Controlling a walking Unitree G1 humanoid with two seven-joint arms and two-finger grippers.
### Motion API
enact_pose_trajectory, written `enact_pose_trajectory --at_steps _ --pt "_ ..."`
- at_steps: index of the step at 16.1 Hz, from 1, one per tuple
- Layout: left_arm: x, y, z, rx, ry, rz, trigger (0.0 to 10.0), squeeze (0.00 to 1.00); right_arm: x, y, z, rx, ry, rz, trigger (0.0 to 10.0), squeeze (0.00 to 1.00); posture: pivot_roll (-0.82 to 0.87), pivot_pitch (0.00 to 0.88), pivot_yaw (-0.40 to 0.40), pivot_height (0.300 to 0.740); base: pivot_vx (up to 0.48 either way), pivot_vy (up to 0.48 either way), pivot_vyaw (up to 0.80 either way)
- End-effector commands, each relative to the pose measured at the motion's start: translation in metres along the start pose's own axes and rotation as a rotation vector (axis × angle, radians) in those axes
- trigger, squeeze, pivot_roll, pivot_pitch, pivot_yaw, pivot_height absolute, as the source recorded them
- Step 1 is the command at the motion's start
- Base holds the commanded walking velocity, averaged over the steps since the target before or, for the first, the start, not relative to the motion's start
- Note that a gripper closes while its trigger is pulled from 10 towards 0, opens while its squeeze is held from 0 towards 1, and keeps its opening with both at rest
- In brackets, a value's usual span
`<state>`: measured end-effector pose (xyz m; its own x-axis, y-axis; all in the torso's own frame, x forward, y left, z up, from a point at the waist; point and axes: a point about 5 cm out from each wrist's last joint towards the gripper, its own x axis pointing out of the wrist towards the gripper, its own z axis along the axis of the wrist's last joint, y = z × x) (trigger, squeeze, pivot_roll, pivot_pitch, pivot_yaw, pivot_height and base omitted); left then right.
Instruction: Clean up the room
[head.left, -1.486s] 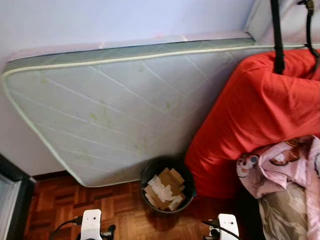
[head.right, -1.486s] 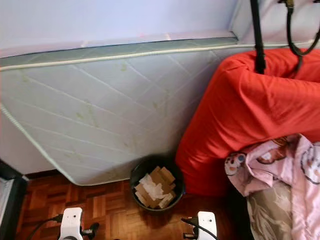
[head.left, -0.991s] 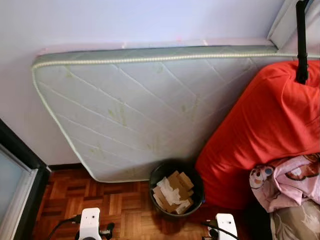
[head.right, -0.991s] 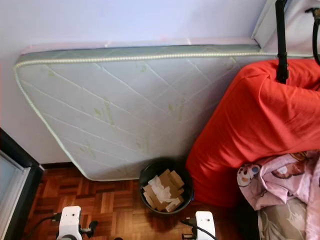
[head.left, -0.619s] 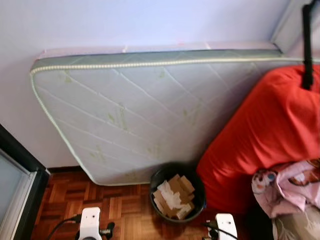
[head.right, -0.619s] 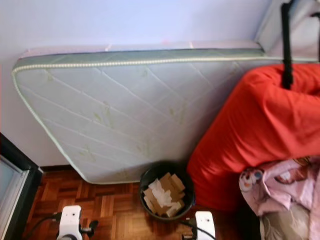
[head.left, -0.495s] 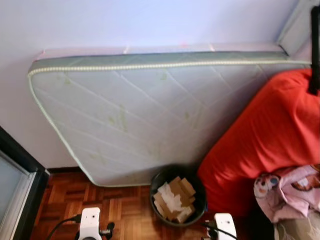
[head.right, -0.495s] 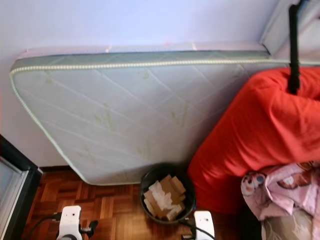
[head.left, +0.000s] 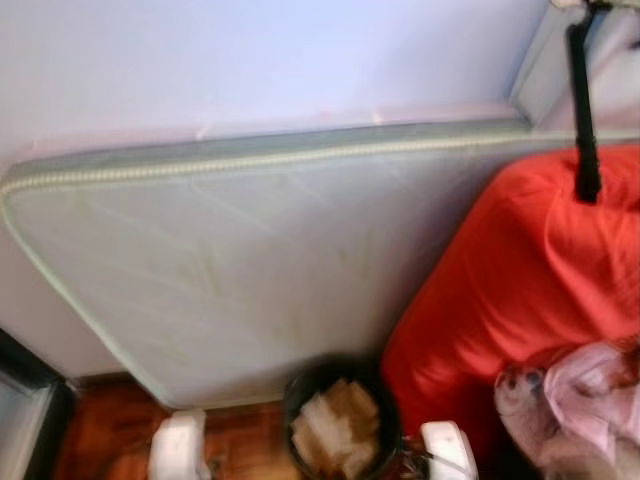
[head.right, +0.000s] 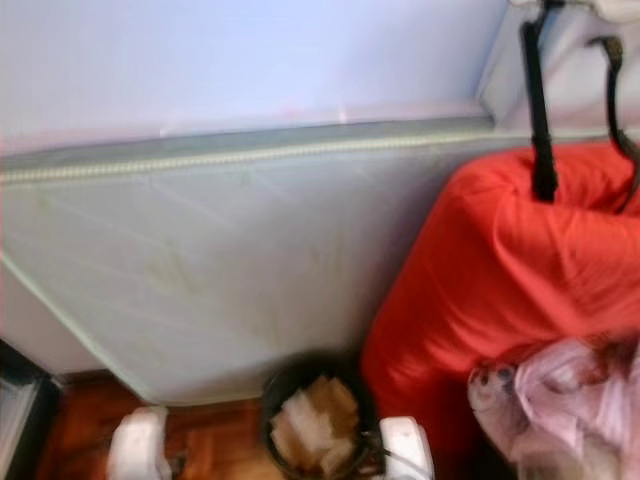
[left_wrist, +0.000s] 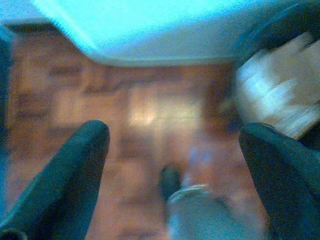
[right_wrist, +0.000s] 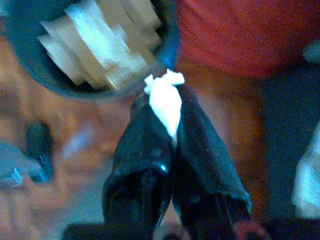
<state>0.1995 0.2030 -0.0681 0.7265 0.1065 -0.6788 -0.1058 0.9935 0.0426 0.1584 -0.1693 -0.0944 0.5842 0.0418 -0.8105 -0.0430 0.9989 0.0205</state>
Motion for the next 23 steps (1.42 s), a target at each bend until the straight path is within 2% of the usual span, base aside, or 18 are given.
enact_pose_trajectory --at_steps 1,4,6,9,12,17,20,23 --pt "-0.004 0.013 -0.011 0.012 0.043 0.030 10.0 0.00 0.003 0.007 0.012 -0.013 -0.037 0.020 10.0 0.00 -0.04 0.095 -0.059 0.740 0.292 0.000 0.00" --pt "-0.004 0.012 -0.009 0.001 0.026 0.028 10.0 0.00 0.003 0.007 0.013 -0.016 -0.039 0.028 10.0 0.00 -0.04 0.102 -0.065 0.740 0.182 0.000 0.00" --pt "-0.001 0.009 0.001 0.006 -0.018 0.012 10.0 0.00 0.003 0.008 0.014 -0.009 -0.057 0.052 10.0 0.00 -0.04 0.106 -0.065 0.740 0.000 0.000 0.00" --pt "0.007 0.001 0.044 0.002 -0.207 -0.040 10.0 0.00 0.002 0.014 0.020 0.048 -0.127 0.144 10.0 0.00 -0.05 0.112 -0.060 0.740 0.000 0.000 0.00" --pt "0.003 -0.006 0.083 0.014 -0.431 -0.089 10.0 0.00 0.001 0.020 0.026 0.074 -0.196 0.230 10.0 0.00 -0.05 0.120 -0.055 0.740 0.000 0.000 0.00" --pt "-0.014 -0.012 0.095 0.038 -0.597 -0.110 10.0 0.00 -0.002 0.020 0.027 0.182 -0.258 0.240 10.0 0.00 -0.04 0.119 -0.049 0.740 0.000 0.000 0.00" --pt "-0.026 -0.013 0.095 0.038 -0.640 -0.108 10.0 0.00 -0.003 0.017 0.024 0.276 -0.283 0.214 10.0 0.00 -0.04 0.100 -0.048 0.740 0.000 0.000 0.00" --pt "-0.032 -0.012 0.095 0.030 -0.652 -0.097 10.0 0.00 -0.003 0.016 0.023 0.302 -0.283 0.207 10.0 0.00 -0.04 0.083 -0.051 0.740 0.000 0.000 0.00"
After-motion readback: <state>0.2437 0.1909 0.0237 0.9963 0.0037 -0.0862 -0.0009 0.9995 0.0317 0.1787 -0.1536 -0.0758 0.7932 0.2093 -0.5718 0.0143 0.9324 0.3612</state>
